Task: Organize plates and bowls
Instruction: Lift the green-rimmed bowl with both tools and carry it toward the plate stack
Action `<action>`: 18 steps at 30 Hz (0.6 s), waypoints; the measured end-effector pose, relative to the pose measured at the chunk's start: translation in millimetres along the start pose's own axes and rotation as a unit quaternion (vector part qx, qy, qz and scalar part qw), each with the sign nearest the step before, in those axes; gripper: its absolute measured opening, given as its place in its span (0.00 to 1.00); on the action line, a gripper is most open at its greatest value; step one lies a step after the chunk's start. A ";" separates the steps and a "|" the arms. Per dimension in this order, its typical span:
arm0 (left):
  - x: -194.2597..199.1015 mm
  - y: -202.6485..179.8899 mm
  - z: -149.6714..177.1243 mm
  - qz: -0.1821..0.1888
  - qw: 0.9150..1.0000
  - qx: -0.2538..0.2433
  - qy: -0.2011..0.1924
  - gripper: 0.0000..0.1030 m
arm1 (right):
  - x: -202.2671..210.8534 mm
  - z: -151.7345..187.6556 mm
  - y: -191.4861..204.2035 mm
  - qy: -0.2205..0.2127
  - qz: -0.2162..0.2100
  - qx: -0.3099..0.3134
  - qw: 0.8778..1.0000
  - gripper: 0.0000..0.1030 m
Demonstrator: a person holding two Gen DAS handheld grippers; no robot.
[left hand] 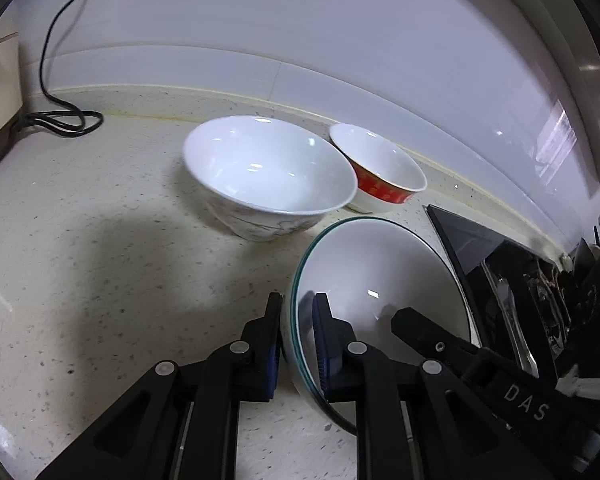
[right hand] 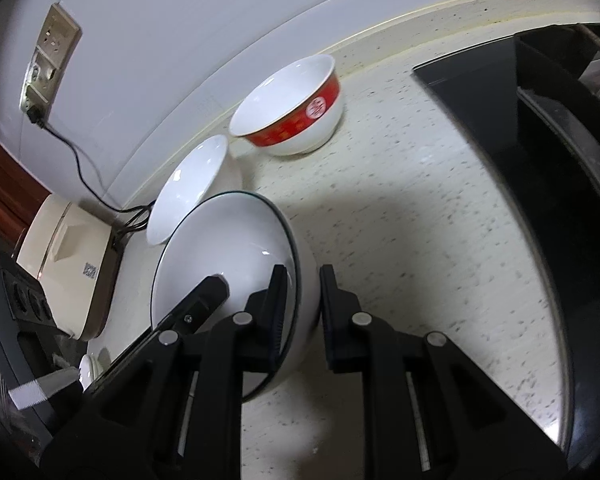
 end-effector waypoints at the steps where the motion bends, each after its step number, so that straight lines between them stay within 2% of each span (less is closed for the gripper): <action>1: 1.3 0.8 0.9 -0.002 1.000 0.000 -0.003 0.15 | -1.2 0.9 1.1 0.002 -0.004 0.000 1.000 0.19; 5: 5.7 6.1 1.5 -0.007 1.000 0.005 -0.010 0.15 | -1.7 3.7 8.6 0.001 -0.019 0.007 1.000 0.19; 13: 22.8 40.4 1.8 -0.017 0.999 0.039 -0.031 0.15 | -14.4 16.6 39.7 0.012 -0.051 0.043 0.998 0.19; 18: 25.4 60.8 4.6 -0.026 0.998 0.059 -0.029 0.15 | -25.6 24.6 55.0 0.018 -0.068 0.053 0.996 0.19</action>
Point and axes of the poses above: each gripper's, at about its wrist camera, not at the fingertips, and x roughly against the way its jaws point, y to its left, z to its underside, the point moved 4 cm from there along -x, roughly the way its jaws point, and after that the axes turned 15 degrees about -z, right-handed, at the moved point
